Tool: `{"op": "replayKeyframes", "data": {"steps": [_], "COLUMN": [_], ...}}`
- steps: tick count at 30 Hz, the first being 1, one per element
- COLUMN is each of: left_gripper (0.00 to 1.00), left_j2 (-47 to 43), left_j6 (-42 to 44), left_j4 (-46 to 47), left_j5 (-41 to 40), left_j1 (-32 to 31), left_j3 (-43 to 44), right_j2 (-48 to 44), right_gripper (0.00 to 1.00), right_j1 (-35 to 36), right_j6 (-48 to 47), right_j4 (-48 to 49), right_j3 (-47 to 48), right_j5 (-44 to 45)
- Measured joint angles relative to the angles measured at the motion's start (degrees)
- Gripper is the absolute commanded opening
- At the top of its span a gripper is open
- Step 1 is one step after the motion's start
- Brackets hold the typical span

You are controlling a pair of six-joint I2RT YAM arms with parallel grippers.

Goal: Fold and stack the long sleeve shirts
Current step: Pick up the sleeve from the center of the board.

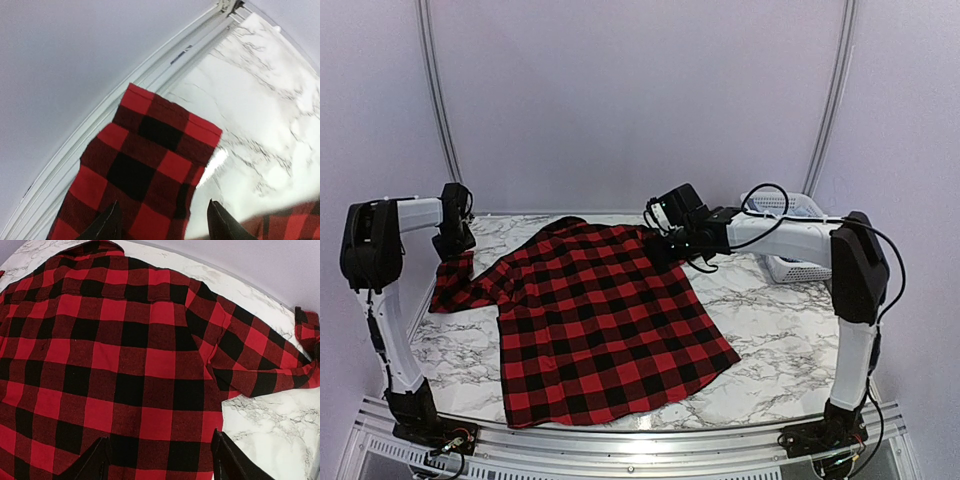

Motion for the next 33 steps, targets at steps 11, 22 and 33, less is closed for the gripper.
{"op": "replayKeyframes", "data": {"steps": [11, 22, 33], "left_gripper": [0.55, 0.43, 0.52], "left_j2": [14.1, 19.3, 19.8], "left_j6": [1.8, 1.6, 2.4], "left_j4": [-1.1, -2.5, -2.4], "left_j5": [2.3, 3.7, 4.6], "left_j1": [4.0, 4.1, 4.2], "left_j3": [16.7, 19.2, 20.0], "right_j2": [-5.1, -5.3, -5.3], "right_gripper": [0.63, 0.63, 0.63], "right_j1": [2.3, 2.5, 2.5], "right_j6": [0.7, 0.8, 0.8], "right_j4": [2.1, 2.1, 2.1], "right_j3": [-5.6, -7.5, -7.5], "right_j5": [0.0, 0.1, 0.0]}}
